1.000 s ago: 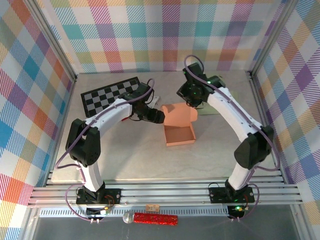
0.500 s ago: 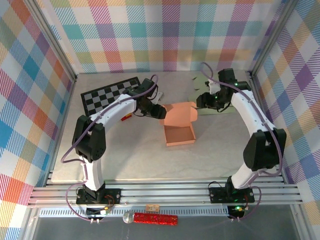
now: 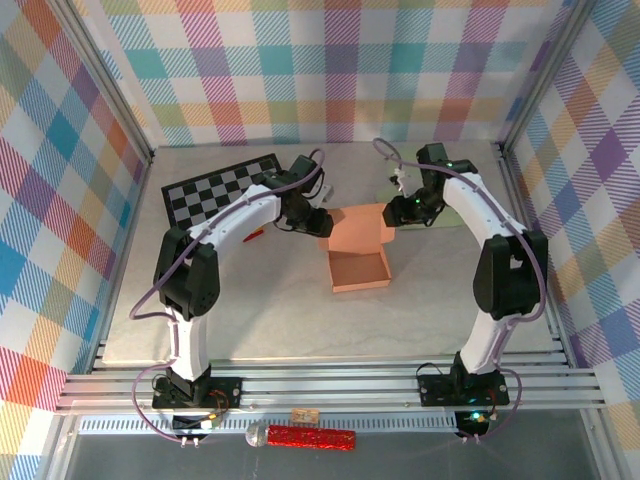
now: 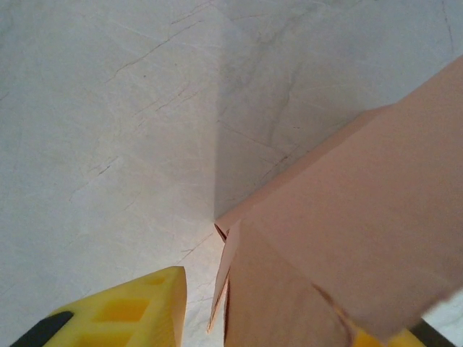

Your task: Fold the paper box

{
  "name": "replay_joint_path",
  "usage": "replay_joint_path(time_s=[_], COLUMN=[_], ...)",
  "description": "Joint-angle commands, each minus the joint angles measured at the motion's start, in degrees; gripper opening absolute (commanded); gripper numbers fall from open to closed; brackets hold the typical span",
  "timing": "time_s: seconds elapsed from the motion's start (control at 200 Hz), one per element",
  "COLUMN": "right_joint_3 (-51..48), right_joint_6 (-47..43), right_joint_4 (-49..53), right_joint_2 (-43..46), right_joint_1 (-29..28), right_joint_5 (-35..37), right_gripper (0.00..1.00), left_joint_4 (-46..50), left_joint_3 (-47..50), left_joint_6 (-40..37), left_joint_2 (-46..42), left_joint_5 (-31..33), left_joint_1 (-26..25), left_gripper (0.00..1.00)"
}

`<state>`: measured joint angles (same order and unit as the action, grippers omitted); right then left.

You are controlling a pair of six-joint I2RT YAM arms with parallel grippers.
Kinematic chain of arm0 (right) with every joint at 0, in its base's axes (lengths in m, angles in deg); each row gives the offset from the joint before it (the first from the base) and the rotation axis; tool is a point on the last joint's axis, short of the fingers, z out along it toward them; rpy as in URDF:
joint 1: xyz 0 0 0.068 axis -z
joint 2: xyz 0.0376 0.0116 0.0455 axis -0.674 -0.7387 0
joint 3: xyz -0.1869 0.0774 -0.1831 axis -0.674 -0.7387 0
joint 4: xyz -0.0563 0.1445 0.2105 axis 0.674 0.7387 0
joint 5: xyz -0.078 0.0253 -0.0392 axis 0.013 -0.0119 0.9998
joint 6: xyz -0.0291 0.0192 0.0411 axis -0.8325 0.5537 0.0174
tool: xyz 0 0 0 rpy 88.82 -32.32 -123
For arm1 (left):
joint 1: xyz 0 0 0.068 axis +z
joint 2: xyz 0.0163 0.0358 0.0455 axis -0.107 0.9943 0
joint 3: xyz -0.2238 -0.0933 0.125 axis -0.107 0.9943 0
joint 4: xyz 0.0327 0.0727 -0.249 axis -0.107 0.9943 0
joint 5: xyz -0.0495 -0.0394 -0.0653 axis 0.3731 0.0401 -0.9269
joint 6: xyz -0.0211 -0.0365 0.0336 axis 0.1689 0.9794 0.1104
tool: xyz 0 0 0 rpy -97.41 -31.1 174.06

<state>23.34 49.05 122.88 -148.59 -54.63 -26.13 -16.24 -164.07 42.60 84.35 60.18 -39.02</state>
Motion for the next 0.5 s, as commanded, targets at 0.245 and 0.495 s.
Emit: replay_joint_path(time_s=[0.245, 0.495], right_joint_3=[4.0, 4.5], right_joint_6=[-1.9, -0.7], right_joint_4=[2.8, 2.8], right_joint_2=[-1.8, -1.9], right_joint_1=[-2.6, -4.8], right_joint_5=[3.1, 5.6], right_gripper=[0.26, 0.06], left_joint_4=[2.5, 3.4], left_joint_3=[-2.4, -3.6], left_joint_6=[0.2, 1.8], left_joint_2=[0.8, 1.3], left_joint_5=[1.7, 4.1], left_joint_1=[-1.1, -1.6], left_gripper=[0.22, 0.07])
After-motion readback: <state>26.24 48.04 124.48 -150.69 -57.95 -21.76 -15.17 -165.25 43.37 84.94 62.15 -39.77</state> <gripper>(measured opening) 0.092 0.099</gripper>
